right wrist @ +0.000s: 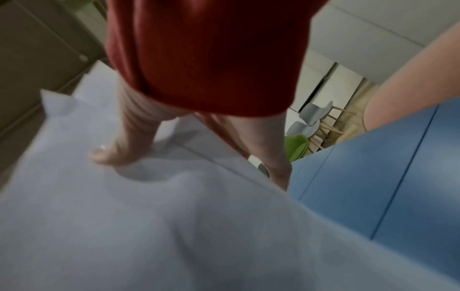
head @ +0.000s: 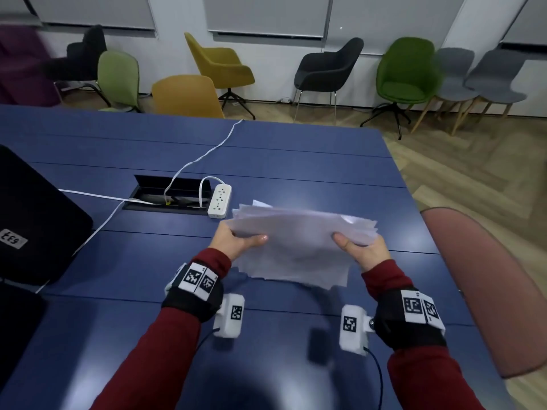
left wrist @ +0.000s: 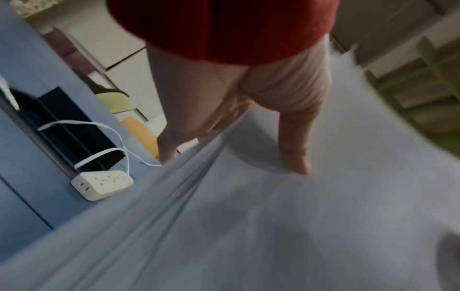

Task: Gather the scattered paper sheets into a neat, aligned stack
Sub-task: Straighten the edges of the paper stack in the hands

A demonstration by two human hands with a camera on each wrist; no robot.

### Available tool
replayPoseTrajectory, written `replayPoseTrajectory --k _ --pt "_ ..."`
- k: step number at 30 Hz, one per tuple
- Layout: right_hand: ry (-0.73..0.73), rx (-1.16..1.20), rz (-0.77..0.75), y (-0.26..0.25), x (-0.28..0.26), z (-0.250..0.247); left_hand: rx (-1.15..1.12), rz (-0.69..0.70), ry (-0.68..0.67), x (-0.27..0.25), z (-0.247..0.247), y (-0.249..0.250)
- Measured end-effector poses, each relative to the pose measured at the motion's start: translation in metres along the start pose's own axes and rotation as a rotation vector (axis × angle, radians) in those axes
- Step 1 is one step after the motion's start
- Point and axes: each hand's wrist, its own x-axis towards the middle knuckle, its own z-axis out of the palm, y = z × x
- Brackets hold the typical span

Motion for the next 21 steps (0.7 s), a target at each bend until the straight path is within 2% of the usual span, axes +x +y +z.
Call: replayPoseTrajectory --k 4,7,12,15,18,21 --pt "0.159 0.108 0.078 0.006 -0.007 0.014 -0.004 0.020 0.014 -0.007 0.008 -0.007" --pt "0.301 0.209 0.017 -0.001 -0.005 0.021 -0.051 0.040 0.061 -0.012 0.014 0.002" --pt "0.387 0.181 -0.073 -0.012 0.001 0.023 -0.120 0.041 0.125 -0.013 0.021 0.010" --pt "0.409 0.235 -0.058 -0.008 0.004 0.020 -0.165 -0.001 0.167 -0.011 0.023 0.008" --pt "0.367 0.298 -0.036 -0.007 0.005 0.019 -0.171 -0.021 0.194 -0.010 0.028 0.005" --pt "0.322 0.236 -0.083 -0.008 0.002 0.023 -0.158 -0.038 0.200 -0.010 0.030 0.002"
